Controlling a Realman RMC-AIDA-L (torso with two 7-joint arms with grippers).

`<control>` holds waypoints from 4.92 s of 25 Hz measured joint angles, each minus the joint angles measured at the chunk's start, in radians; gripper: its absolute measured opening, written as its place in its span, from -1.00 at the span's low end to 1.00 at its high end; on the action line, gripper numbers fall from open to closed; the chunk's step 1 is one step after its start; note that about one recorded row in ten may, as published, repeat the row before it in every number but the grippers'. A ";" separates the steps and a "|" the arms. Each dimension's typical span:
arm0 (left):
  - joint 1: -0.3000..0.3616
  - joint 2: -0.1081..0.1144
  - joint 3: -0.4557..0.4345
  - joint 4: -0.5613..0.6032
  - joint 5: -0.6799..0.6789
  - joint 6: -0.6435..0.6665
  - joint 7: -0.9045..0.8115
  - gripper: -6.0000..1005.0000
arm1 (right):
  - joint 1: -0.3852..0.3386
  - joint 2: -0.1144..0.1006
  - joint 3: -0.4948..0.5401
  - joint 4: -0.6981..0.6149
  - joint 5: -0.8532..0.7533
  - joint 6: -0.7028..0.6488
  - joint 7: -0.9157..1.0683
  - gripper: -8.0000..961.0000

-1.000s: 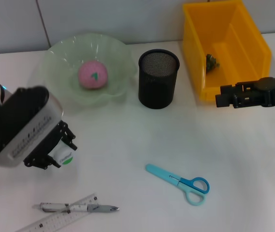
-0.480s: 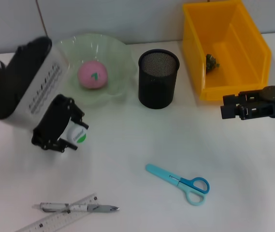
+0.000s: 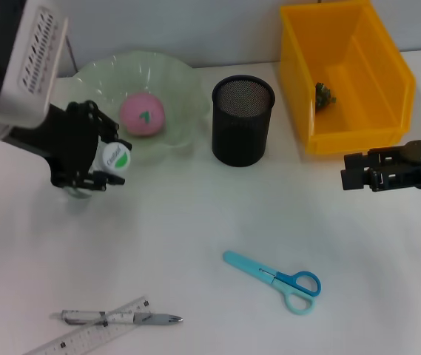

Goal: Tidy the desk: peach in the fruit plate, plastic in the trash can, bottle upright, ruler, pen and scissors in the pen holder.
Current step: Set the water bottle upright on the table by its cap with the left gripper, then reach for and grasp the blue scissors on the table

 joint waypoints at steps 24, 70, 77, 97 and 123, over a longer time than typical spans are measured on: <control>-0.013 0.009 -0.084 0.051 -0.022 0.001 -0.194 -0.09 | 0.000 0.001 -0.002 -0.003 0.000 -0.035 -0.043 0.64; -0.133 0.087 -0.278 -0.132 -0.008 0.062 -0.591 -0.11 | -0.005 0.032 0.005 0.004 0.001 -0.015 -0.324 0.64; -0.117 0.082 -0.278 -0.143 -0.004 0.004 -0.634 -0.11 | 0.004 0.034 -0.002 0.004 -0.002 -0.010 -0.371 0.64; -0.070 0.071 -0.259 -0.145 0.003 -0.054 -0.623 -0.12 | 0.012 0.043 -0.005 -0.004 0.001 -0.028 -0.375 0.64; -0.066 0.068 -0.316 -0.107 -0.041 -0.061 -0.615 0.66 | 0.023 0.043 -0.004 -0.002 0.001 -0.028 -0.365 0.64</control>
